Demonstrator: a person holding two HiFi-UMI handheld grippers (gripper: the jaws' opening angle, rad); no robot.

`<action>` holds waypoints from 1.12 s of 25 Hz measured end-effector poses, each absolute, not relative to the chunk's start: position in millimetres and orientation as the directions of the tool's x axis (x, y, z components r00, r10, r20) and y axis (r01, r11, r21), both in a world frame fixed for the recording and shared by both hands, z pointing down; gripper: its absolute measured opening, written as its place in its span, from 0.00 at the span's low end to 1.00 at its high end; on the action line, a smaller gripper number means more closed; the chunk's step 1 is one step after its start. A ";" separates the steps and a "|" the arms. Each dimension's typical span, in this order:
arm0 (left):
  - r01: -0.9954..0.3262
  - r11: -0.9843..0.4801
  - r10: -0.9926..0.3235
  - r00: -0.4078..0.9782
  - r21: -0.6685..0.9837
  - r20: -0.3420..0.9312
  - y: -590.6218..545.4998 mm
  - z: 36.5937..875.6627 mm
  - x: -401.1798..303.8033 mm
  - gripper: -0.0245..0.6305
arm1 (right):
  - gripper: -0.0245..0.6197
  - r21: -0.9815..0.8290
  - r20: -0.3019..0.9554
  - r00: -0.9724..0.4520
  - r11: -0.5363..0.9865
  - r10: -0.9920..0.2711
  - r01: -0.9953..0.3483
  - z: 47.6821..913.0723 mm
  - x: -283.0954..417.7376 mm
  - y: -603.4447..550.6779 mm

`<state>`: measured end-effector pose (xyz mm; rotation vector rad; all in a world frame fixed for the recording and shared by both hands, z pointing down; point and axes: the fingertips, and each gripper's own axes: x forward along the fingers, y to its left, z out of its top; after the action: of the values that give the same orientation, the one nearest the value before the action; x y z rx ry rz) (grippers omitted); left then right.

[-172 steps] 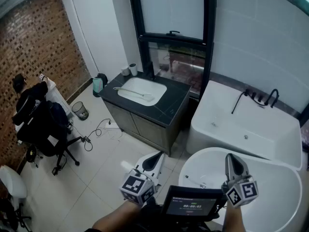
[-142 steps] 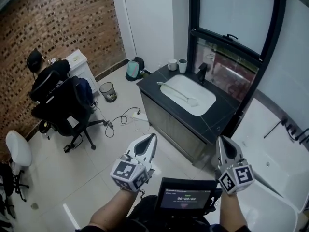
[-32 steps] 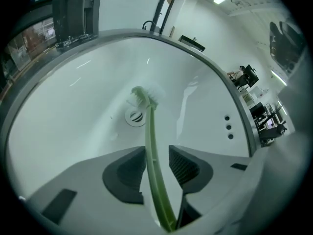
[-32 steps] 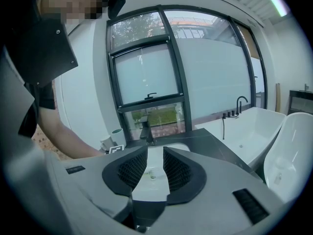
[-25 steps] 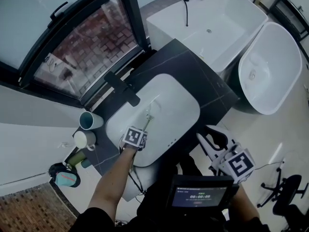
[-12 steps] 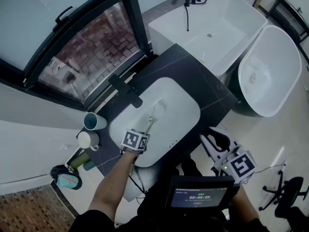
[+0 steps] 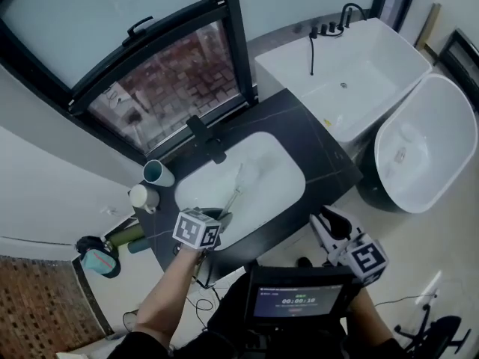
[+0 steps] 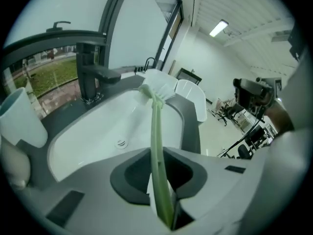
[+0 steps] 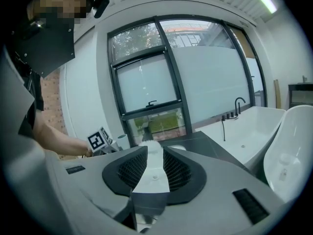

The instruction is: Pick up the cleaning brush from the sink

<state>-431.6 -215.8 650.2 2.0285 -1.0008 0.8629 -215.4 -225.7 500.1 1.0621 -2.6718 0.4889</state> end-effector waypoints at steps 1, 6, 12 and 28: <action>-0.849 -0.441 -0.403 0.476 0.290 0.782 -206.9 635.4 -415.3 0.13 | 0.18 -0.241 0.323 -0.728 0.692 -0.604 -0.681 501.9 -199.9 -220.1; -0.902 -0.332 -0.573 0.427 0.278 0.700 -161.6 569.2 -313.7 0.13 | 0.18 -0.282 0.296 -0.812 0.766 -0.503 -0.577 499.8 -115.1 -195.6; -0.926 -0.231 -0.749 0.364 0.298 0.554 -105.6 506.9 -246.5 0.13 | 0.18 -0.294 0.262 -0.871 0.825 -0.416 -0.482 487.7 -74.3 -162.0; -0.988 0.002 -0.993 0.015 0.152 0.116 143.7 411.1 -289.7 0.13 | 0.18 -0.152 0.106 -0.931 0.919 -0.350 -0.363 408.5 -160.3 46.0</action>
<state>-289.7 143.7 411.1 2.0937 -2.0799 -0.0371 -160.3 46.0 408.5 0.5583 -3.0025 0.2593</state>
